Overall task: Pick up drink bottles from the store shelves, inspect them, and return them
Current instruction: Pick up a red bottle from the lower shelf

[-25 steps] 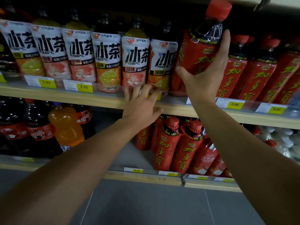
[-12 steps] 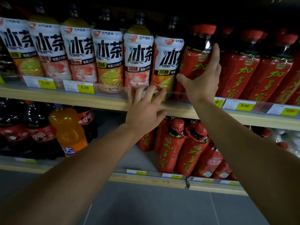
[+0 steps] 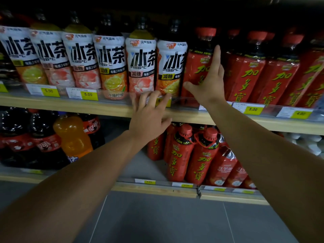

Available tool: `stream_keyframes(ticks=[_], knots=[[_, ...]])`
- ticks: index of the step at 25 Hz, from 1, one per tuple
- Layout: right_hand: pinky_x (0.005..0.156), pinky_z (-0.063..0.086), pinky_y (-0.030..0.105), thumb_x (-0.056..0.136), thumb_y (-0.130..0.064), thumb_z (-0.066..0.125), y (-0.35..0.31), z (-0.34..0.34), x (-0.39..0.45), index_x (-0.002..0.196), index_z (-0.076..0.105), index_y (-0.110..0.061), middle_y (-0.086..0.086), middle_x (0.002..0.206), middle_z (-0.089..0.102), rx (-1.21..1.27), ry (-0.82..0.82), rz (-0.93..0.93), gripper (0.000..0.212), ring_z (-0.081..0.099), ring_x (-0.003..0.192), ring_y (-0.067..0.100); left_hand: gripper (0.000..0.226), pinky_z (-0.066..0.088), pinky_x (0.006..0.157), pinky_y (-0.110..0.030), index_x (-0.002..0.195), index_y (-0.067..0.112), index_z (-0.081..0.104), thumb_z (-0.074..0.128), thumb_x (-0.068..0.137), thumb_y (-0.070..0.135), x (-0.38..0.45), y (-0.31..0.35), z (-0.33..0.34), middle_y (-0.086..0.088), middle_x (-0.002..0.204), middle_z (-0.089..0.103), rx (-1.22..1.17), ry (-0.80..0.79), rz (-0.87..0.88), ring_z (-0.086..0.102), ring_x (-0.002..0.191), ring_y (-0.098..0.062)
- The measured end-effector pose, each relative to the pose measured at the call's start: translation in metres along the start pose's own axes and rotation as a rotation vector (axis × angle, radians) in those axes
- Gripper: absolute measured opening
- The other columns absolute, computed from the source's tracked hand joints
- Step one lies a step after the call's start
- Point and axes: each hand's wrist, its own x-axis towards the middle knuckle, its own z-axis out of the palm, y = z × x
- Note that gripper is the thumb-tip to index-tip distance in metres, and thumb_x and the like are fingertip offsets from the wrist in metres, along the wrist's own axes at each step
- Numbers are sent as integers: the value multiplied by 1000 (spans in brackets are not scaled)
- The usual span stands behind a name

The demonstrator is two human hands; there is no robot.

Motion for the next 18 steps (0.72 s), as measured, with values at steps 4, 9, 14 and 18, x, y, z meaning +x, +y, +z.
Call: stream_keyframes(ticks=[4, 9, 14, 18], knots=[[111, 40, 49, 77, -30, 82, 2, -20, -8, 157, 1, -35, 7, 165, 5, -89, -39, -34, 114, 26, 146, 34, 69, 25, 112, -65, 150, 23, 40, 54, 90, 54, 1, 0, -17, -8, 147, 40, -47, -121, 2, 31, 137, -31], [113, 38, 46, 82, -32, 78, 13, -28, -52, 156, 21, -25, 3, 162, 18, -209, -126, -136, 93, 27, 145, 31, 65, 18, 117, -59, 147, 17, 46, 56, 91, 49, -10, 1, -33, -11, 152, 43, -118, -139, -2, 32, 144, -32], [112, 39, 39, 79, -29, 76, 22, -5, -104, 150, 37, -19, 3, 152, 37, -192, -267, -284, 81, 40, 136, 29, 67, 25, 117, -57, 148, 16, 45, 56, 91, 49, -43, -11, -44, -10, 152, 44, -172, -189, -172, 36, 143, -33], [113, 37, 39, 82, -31, 75, 20, 33, -130, 149, 39, -19, 3, 152, 38, -148, -453, -306, 76, 38, 138, 27, 73, 34, 112, -57, 147, 15, 45, 44, 87, 57, -77, -40, -46, -9, 151, 47, -121, -259, -258, 40, 140, -32]])
